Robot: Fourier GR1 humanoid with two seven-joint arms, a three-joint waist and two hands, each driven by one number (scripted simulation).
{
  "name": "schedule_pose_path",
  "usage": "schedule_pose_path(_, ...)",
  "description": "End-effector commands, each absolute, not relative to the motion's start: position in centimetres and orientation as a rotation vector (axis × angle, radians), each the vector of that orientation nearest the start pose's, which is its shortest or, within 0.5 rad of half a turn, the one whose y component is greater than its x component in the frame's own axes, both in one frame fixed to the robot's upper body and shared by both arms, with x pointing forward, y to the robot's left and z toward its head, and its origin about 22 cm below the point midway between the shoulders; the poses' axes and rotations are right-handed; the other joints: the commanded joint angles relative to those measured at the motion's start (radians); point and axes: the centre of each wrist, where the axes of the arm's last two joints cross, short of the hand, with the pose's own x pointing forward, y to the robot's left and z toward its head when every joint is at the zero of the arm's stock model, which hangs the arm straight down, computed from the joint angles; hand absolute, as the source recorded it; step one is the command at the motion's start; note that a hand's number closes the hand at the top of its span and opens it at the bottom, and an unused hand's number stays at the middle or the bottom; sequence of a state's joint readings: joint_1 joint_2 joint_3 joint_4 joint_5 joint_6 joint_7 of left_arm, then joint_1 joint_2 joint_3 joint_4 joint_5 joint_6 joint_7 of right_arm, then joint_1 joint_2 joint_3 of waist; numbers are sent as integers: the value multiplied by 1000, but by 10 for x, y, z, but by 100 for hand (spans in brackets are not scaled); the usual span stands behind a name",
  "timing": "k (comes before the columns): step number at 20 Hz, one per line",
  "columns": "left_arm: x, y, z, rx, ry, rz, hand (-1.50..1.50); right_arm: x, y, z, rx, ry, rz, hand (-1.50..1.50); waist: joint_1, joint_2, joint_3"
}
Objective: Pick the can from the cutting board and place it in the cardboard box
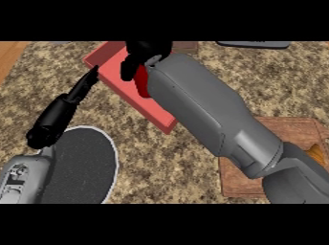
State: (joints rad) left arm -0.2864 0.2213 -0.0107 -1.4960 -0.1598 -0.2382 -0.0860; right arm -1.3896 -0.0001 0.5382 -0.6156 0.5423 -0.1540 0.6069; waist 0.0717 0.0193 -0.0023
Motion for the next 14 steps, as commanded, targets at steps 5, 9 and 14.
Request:
schedule_pose_path(5,302,256,66,71,-1770,-560,0,437,-11,165,-775,-1270,1298,150,-17,0,1)
schedule_pose_path(9,307,260,67,64,-1768,-560,0,449,-26,172,-711,-1161,1330,-150,-11,7,1)
schedule_pose_path(14,308,255,79,60,-1776,-561,0,450,-26,173,-510,-1304,1384,-150,-11,6,2)
